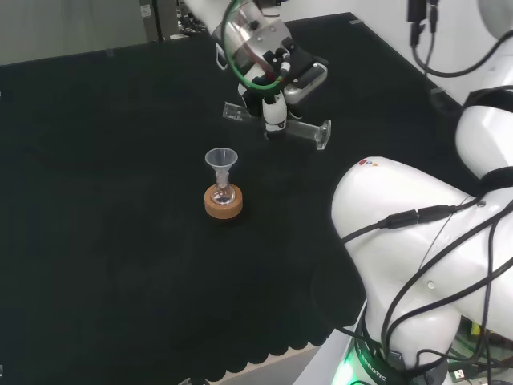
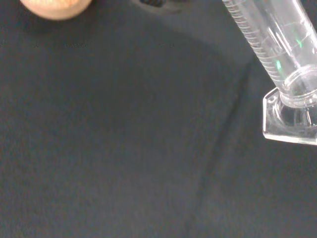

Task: Put the graduated cylinder back on the table.

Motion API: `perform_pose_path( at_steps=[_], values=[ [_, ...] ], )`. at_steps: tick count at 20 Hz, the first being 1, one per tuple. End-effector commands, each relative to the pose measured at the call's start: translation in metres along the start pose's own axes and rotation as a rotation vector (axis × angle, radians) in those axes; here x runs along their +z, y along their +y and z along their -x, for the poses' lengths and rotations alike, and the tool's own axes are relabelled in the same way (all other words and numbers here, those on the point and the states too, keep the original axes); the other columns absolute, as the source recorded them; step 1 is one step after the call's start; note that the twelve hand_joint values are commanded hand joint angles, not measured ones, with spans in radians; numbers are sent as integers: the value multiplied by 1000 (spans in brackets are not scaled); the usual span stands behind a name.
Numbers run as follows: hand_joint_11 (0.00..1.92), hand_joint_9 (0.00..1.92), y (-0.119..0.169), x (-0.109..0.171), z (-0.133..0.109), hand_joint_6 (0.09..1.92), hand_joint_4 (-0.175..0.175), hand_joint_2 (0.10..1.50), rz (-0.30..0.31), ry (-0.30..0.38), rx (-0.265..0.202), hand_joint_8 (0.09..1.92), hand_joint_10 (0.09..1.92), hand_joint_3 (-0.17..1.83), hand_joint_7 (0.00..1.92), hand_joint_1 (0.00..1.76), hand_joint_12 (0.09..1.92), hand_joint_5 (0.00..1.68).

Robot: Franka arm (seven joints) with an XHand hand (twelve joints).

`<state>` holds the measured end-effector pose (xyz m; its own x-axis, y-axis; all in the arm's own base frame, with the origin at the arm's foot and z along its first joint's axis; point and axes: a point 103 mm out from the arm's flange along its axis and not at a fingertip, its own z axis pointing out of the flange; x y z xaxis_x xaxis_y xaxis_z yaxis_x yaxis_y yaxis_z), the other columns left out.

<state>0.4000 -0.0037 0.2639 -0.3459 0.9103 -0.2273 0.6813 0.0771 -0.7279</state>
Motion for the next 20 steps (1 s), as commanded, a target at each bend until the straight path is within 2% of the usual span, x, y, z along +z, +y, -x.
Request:
perform_pose_path(
  at_steps=[1,5,10,16,20],
  values=[
    [1233,1441,9,7,3,950,-175,1094,216,106,-69,938,87,1,1039,1266,727,1013],
    [1231,1441,19,10,11,952,-175,1094,323,197,-81,939,87,1,1039,1266,727,1013],
    [1227,1440,38,14,24,953,-175,1094,501,340,-108,939,87,1,1038,1266,727,1012],
    [1222,1438,67,19,40,955,-175,1095,641,466,-117,941,87,1,1037,1266,728,1012],
    [1218,1435,93,25,46,958,-175,1096,687,543,-120,944,87,1,1035,1265,728,1010]
  ],
)
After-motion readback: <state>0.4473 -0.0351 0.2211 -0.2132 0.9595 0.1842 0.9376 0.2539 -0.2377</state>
